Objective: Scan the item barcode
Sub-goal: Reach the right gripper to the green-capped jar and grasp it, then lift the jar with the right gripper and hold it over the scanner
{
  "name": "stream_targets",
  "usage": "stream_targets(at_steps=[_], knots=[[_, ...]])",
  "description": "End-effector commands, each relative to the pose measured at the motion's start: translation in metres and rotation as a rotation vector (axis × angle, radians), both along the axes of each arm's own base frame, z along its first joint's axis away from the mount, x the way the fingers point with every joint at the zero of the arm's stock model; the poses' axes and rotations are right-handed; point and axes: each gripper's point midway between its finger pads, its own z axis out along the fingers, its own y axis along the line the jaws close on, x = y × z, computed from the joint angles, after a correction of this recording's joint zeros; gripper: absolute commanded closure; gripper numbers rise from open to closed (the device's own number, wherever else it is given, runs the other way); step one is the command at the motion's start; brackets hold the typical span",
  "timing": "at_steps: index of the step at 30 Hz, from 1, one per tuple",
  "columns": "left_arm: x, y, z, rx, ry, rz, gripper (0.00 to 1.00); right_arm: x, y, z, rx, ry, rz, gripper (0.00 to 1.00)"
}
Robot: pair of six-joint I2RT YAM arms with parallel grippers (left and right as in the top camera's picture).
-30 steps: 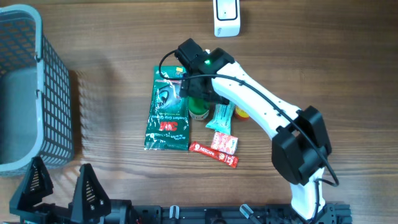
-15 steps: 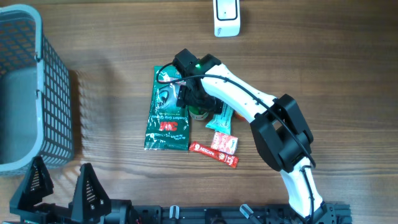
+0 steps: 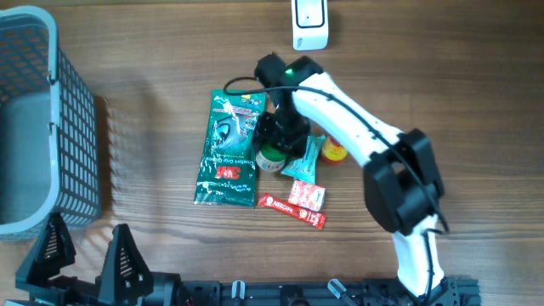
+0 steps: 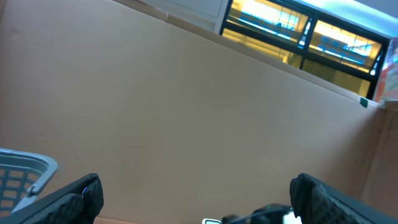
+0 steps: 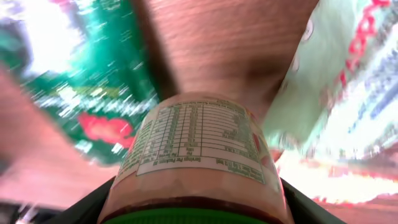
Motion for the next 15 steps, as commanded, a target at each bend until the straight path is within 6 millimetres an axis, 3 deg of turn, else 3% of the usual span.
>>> stream_targets(at_steps=[1, 4, 7, 9, 11, 13, 15], knots=[[0.000, -0.001, -0.002, -0.011, 0.005, -0.023, 0.00, -0.015, 0.013, 0.102, 0.244, -0.102, 0.053, 0.35], [0.002, -0.004, -0.005, -0.039, 0.024, -0.059, 0.00, -0.051, -0.007, 0.135, 0.241, -0.044, 0.047, 0.38], [0.004, -0.004, -0.012, -0.078, 0.057, -0.081, 0.00, -0.082, -0.012, 0.148, 0.279, 0.066, 0.096, 0.37], [0.011, -0.002, -0.019, -0.137, 0.084, -0.079, 0.00, -0.092, -0.002, 0.158, 0.382, 0.089, 0.166, 0.43], [0.025, 0.025, -0.032, -0.286, 0.104, 0.040, 0.00, -0.100, 0.005, 0.162, 0.417, 0.108, 0.187, 0.43], [0.037, 0.044, -0.043, -0.330, 0.095, 0.162, 0.00, -0.100, 0.005, 0.163, 0.427, 0.094, 0.212, 0.42], [0.058, 0.042, -0.079, -0.302, 0.205, 0.187, 0.00, -0.100, 0.005, 0.162, 0.442, 0.069, 0.256, 0.42]])
